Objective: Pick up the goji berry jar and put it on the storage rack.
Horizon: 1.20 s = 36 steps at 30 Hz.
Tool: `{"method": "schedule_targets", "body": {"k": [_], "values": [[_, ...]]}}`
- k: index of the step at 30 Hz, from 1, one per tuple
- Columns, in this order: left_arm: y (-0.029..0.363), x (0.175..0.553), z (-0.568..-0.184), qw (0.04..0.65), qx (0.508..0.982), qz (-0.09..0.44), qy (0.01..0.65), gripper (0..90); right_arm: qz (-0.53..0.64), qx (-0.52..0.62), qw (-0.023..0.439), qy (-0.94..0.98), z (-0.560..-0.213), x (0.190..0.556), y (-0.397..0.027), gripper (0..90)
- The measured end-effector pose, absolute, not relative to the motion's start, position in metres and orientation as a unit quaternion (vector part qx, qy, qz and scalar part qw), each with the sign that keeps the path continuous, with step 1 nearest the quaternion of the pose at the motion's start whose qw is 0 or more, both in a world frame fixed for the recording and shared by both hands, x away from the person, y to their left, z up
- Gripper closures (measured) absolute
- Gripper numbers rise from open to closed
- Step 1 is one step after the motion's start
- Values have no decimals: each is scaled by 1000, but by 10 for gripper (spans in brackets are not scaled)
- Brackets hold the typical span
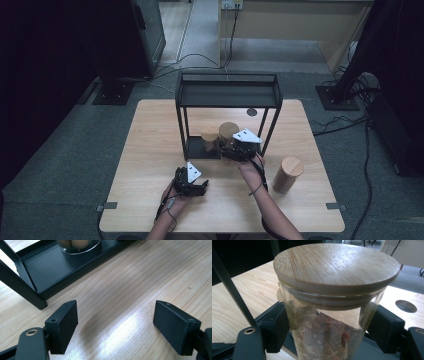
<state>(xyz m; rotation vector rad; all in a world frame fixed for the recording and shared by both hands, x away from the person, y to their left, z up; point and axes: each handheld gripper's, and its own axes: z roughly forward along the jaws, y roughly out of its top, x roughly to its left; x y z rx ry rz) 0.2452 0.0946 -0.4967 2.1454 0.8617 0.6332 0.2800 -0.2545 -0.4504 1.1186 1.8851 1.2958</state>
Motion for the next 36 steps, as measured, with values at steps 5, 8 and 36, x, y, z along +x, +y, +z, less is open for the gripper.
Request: {"method": "schedule_targets", "body": {"k": [5,8,36], "values": [[95,245,-497,364,834,246,335,199,484,416,297,710,-450,282,-252,250],[95,245,-497,364,834,247,334,200,483,417,299,710,-451,283,-251,250],[94,245,-497,363,834,248,334,200,485,426,300,702,-456,298,-246,250]]}}
